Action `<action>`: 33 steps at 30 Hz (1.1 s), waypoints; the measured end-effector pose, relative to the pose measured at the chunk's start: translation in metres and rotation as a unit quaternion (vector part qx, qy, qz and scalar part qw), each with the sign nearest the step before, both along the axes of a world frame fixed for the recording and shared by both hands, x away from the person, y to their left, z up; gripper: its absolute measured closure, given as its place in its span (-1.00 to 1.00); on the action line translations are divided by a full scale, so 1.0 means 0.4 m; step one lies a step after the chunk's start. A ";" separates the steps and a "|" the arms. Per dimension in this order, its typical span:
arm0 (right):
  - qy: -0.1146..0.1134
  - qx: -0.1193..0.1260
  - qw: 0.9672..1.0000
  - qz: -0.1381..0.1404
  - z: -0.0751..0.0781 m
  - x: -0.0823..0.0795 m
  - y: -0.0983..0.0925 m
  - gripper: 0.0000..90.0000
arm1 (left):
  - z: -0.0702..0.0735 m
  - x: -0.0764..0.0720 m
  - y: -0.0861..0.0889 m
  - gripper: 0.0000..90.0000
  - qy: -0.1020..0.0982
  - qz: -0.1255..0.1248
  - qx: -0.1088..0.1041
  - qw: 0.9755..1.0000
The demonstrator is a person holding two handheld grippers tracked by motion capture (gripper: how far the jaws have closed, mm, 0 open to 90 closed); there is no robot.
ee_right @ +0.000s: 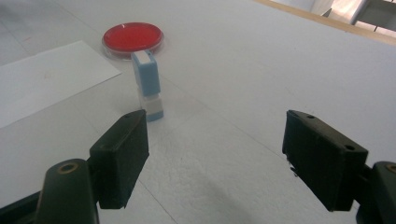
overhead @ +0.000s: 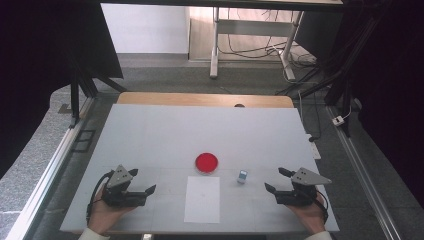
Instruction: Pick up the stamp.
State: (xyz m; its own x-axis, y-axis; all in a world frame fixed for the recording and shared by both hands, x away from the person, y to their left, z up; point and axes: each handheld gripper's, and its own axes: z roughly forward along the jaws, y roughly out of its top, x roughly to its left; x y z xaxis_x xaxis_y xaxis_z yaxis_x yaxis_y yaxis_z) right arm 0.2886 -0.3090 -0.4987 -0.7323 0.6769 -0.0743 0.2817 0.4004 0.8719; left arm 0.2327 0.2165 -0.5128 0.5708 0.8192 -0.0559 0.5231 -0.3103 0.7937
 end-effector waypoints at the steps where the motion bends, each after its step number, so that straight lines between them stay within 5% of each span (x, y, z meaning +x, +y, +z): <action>1: 0.000 0.000 1.000 0.000 0.000 0.000 0.000 -0.49 | 0.000 0.000 0.000 -0.69 0.000 0.000 0.000 1.000; 23: 0.004 -0.004 1.000 0.001 -0.005 0.002 -0.006 -0.46 | -0.002 0.003 -0.008 -0.68 -0.004 -0.008 0.004 1.000; 33: 0.003 -0.002 1.000 0.009 0.024 0.005 0.001 -0.39 | -0.006 0.010 -0.005 -0.68 -0.003 -0.006 0.000 1.000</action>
